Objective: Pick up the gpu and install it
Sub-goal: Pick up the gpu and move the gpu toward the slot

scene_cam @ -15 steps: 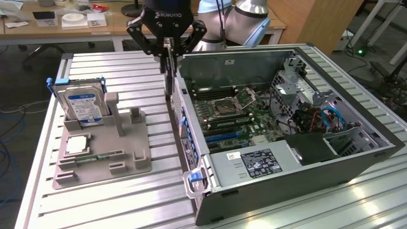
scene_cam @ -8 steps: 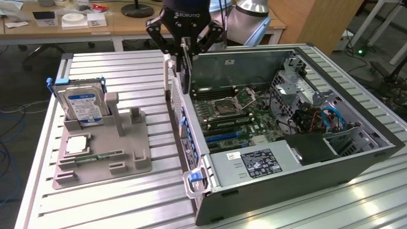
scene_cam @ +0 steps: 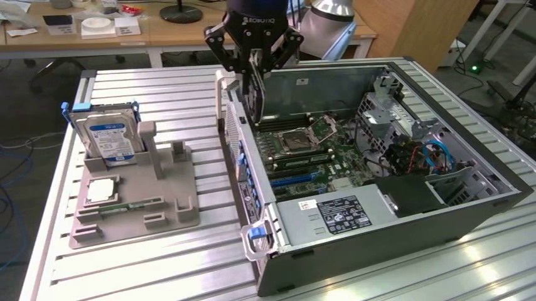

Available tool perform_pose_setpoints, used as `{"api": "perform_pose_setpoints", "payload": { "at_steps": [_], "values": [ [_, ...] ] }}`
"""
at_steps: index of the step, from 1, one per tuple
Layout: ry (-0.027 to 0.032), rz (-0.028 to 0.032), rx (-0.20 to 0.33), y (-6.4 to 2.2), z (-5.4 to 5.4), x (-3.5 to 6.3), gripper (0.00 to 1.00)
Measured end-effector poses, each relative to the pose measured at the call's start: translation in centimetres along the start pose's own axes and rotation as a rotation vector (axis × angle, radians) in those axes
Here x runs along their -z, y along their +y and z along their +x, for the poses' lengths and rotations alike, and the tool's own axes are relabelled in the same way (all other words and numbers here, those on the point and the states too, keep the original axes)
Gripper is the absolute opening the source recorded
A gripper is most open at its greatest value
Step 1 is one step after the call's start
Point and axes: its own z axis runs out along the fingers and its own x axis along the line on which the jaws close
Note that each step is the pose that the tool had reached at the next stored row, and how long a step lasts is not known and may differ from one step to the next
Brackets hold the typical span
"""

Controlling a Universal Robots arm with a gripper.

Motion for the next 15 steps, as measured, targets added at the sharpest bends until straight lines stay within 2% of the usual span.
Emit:
{"api": "perform_pose_setpoints", "payload": {
  "at_steps": [3, 15],
  "values": [
    [0.0006, 0.0000, 0.019, 0.01, -0.4, -0.03, 0.27],
    [0.0007, 0.0000, 0.022, 0.10, -2.8, -0.13, 0.27]
  ]
}}
